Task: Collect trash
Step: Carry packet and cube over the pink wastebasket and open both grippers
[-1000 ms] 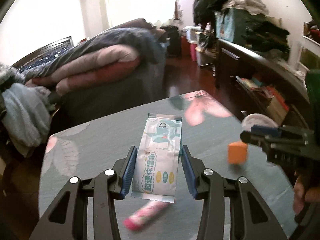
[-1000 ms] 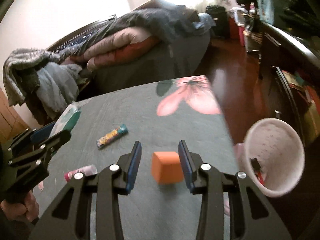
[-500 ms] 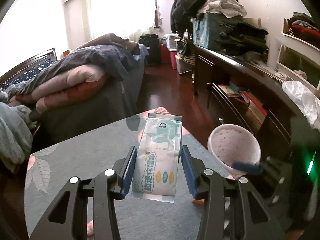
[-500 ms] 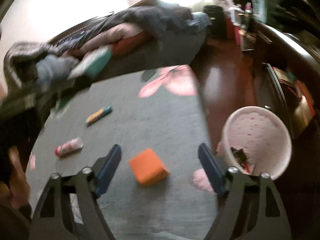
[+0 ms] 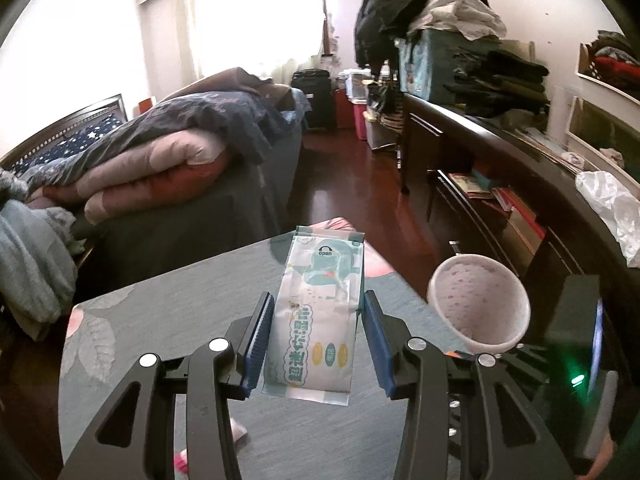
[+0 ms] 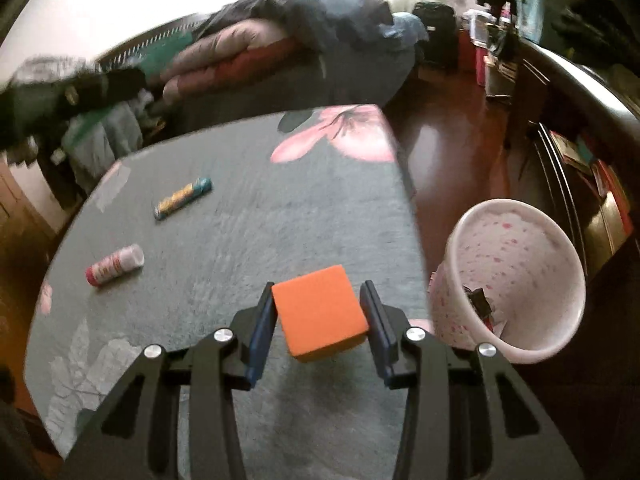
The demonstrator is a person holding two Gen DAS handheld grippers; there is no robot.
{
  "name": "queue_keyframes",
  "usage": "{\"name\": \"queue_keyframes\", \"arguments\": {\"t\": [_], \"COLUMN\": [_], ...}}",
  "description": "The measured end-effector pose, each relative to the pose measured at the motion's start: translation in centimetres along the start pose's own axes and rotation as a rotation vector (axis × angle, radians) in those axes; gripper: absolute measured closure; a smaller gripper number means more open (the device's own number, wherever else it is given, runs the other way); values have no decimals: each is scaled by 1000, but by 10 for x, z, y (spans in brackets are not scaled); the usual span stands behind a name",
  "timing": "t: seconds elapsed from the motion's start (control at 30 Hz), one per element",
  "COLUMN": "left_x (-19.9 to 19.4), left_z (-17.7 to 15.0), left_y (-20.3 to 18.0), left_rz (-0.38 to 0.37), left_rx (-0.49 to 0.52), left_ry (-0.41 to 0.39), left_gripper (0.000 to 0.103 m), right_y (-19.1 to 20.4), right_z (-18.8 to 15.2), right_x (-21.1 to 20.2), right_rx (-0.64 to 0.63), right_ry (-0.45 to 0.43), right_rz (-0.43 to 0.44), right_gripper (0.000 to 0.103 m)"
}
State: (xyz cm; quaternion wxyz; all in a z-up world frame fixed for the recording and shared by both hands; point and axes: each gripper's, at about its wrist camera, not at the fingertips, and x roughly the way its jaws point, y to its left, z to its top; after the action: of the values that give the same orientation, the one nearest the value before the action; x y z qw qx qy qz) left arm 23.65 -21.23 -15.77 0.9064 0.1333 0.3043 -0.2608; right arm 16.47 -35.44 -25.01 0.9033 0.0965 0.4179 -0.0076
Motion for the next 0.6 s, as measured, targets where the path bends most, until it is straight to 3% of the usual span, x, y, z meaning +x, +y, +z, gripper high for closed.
{"name": "queue_keyframes", "arguments": {"t": [0.3,0.6], "left_x": [18,53], "left_z": [22,35], "left_y": [-71,-137], "left_rz": [-130,-233], "left_rx": [73,127], "left_ry": [-28,3], "left_gripper": [58,58], "right_y": [-85,-158], "right_z": [1,-3], "right_x": [-66,-89], "right_rx": [143,250], "right_ry": [-120,-167], "right_rz": [-130,-260], "right_gripper": [60,60]}}
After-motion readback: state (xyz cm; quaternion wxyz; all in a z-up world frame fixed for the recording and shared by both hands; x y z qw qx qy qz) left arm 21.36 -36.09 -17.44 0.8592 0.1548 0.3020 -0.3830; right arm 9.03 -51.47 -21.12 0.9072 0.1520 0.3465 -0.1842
